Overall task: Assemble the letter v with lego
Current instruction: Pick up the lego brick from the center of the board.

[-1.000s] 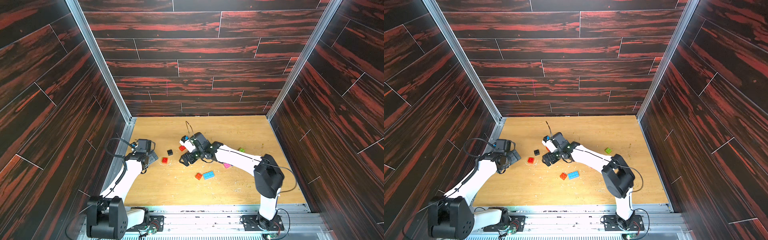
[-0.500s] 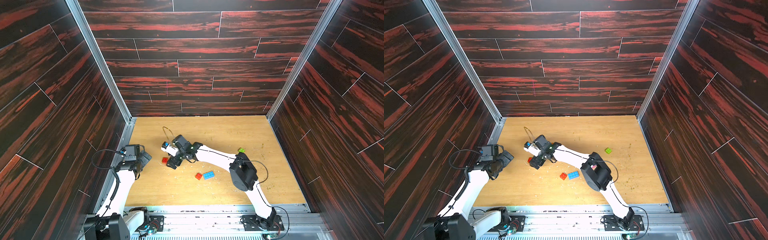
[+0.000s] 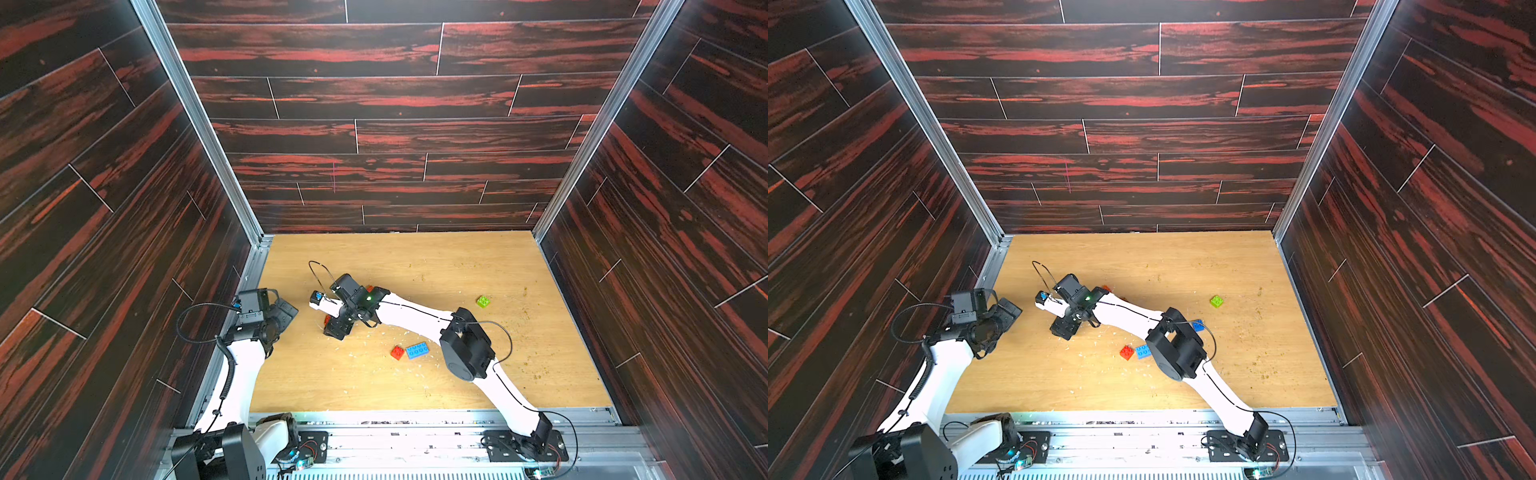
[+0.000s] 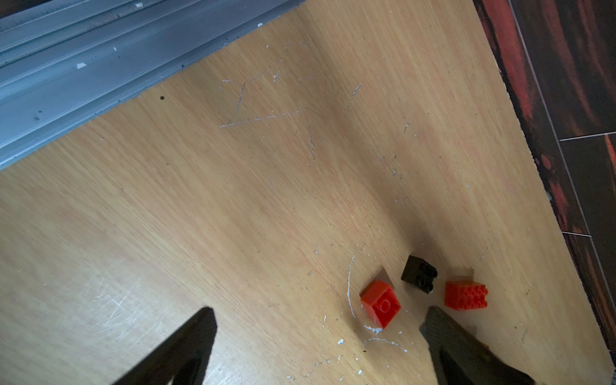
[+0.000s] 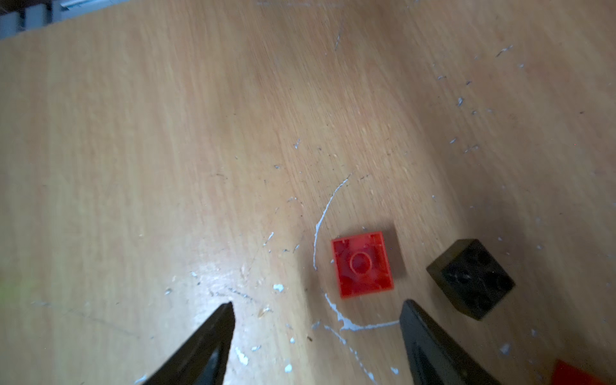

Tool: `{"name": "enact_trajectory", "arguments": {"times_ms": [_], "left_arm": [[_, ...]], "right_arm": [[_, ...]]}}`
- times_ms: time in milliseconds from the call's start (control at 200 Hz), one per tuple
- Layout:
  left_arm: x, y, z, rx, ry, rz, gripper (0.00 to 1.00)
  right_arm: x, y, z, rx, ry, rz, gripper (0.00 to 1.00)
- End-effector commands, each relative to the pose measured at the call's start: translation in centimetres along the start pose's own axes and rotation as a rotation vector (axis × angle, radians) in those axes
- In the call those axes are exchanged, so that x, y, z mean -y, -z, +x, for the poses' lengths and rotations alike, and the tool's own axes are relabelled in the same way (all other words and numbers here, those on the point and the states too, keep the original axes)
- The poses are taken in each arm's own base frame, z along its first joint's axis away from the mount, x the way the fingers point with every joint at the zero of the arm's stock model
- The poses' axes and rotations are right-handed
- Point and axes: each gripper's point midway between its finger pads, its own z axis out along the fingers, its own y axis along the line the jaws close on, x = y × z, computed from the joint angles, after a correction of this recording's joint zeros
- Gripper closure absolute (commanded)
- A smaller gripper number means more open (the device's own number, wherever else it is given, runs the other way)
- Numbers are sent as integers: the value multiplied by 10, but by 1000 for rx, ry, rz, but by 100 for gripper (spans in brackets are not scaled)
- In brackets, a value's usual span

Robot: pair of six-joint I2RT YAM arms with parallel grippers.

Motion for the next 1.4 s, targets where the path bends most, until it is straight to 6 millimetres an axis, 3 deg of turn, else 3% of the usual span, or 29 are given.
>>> {"name": "enact_trajectory", "arguments": {"times_ms": [0, 185, 481, 1393], "left_arm": [[-3, 0, 2, -6, 18, 10, 0], [-2, 0, 1, -6, 16, 15, 0], [-2, -3, 3, -14, 10, 16, 0], [-2, -3, 2, -10, 9, 21, 0]], "right_arm": [[1, -11, 7, -31, 14, -4, 20], [8, -23, 8, -43, 11, 1, 21], [26, -26, 13, -42, -17, 8, 25], [24, -45, 19, -56, -28, -34, 26]]}}
